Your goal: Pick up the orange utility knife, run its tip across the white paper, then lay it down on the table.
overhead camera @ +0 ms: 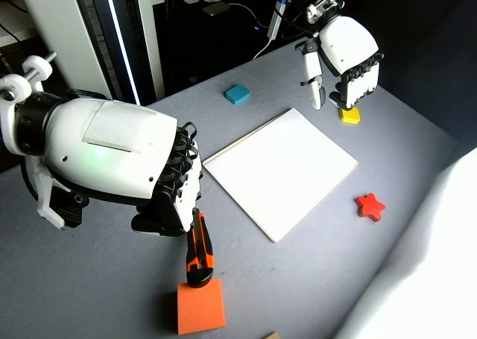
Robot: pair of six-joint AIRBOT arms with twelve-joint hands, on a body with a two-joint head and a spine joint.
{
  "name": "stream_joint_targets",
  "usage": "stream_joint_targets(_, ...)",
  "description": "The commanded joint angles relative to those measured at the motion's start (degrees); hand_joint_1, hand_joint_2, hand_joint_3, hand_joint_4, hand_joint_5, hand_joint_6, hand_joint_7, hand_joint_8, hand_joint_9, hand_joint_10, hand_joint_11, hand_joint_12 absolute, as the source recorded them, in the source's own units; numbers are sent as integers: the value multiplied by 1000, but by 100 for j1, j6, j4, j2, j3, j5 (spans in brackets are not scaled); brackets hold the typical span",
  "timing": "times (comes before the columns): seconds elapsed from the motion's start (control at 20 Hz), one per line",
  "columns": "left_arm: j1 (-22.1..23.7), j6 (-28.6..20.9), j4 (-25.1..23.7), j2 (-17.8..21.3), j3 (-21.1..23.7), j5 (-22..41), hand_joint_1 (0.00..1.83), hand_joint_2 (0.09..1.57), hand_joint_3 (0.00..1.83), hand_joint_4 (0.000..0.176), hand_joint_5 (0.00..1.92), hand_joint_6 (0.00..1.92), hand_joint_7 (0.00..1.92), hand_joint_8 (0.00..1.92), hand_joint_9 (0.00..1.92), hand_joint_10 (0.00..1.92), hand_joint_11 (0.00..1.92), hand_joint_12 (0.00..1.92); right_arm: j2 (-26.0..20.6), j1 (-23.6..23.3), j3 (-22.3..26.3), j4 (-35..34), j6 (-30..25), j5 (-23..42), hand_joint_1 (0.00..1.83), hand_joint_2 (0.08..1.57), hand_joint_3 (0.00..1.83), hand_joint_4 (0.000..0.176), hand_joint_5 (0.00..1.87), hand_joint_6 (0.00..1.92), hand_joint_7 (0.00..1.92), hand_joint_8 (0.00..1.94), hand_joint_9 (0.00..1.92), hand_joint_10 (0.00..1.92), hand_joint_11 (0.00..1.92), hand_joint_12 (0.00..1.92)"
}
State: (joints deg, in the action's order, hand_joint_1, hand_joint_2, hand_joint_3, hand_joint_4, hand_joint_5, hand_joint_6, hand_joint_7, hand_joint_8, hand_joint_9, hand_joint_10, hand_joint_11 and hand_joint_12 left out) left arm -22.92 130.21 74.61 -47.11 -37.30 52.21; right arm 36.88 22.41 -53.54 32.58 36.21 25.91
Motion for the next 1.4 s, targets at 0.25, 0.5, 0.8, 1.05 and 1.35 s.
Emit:
stream_joint_targets(0.25, -5, 10, -325, 34, 1, 378, 0, 1289, 5, 40, 6, 0, 78, 2, 110, 32, 0, 650, -11, -108, 8, -194, -191, 253, 212, 1331, 23, 0, 18, 139, 117, 5, 0, 336, 0, 307)
stream_joint_targets(0.5, -36, 11, -304, 33, -48, 378, 7, 1286, 1, 30, 6, 2, 81, 3, 110, 18, 0, 606, 1, -114, -38, -165, 242, 334, 183, 1335, 2, 0, 18, 91, 144, 4, 0, 352, 0, 181)
stream_joint_targets(0.8, 39, 10, 265, 36, -46, 378, 10, 1281, 0, 37, 29, 6, 104, 2, 135, 12, 0, 600, 47, -47, -204, 1180, 606, 564, 438, 1247, 0, 0, 1, 37, 110, 3, 0, 196, 0, 0)
stream_joint_targets(1.05, 287, 625, 898, 47, 22, 472, 30, 1280, 0, 39, 42, 11, 112, 6, 142, 9, 0, 588, 91, 73, -221, 1392, 1133, 367, 976, 1136, 0, 0, 0, 0, 0, 0, 0, 0, 0, 0)
stream_joint_targets(1.35, 521, 1112, 919, 129, 88, 491, 0, 1282, 0, 41, 40, 4, 119, 2, 157, 10, 0, 636, 521, 339, -649, 1254, 510, -101, 1155, 1145, 0, 0, 0, 0, 0, 0, 0, 0, 0, 0)
